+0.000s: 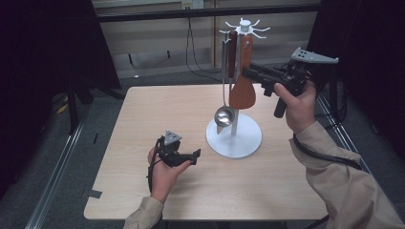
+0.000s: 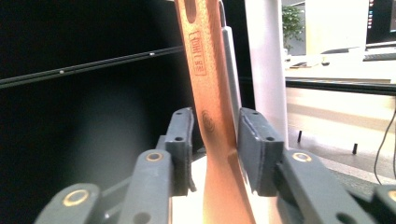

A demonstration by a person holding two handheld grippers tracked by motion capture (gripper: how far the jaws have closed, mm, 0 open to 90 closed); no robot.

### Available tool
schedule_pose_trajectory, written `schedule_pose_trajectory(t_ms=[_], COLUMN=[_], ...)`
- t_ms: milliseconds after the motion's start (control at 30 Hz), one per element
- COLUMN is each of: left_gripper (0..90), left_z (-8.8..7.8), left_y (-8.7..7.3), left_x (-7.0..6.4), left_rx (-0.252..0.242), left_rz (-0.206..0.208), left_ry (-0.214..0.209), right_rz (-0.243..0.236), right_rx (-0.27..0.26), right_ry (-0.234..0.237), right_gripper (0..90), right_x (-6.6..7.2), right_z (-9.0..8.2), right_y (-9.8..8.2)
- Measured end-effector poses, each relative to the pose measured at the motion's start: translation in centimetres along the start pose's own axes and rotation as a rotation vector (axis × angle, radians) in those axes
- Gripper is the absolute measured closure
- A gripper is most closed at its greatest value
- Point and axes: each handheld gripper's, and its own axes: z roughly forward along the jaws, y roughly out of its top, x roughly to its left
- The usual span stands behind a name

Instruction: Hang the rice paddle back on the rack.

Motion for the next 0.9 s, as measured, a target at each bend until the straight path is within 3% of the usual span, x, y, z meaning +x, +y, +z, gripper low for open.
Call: schedule_pose_trajectory(t_ms=[300,333,467,900], left_gripper=[5.8,5.8,5.8,5.8], left_z=[-0.2,-0.3,-0.2,-0.3], left_y=[0.0,0.0,0.1,0.1], left_x=[0.0,0.1,0.0,0.1], left_rx=[-0.008,-0.010,-0.012,-0.009], left_rz=[-0.005,-0.005,-0.006,-0.001], left_ry=[0.005,0.006,0.002,0.004], right_rz=[-0.002,-0.002,-0.005,-0.031], right_rx=[0.007,0.011,0.015,0.012], right_ry=[-0.017,-0.025,-0.037,-0.062], right_gripper=[55.5,50.5,44.3,30.0], right_x=[0.2,0.4,0.6,0.7], right_z=[0.1,0.1,0.1,-0.4], right_y=[-0.4,-0.5,-0.8,-1.8])
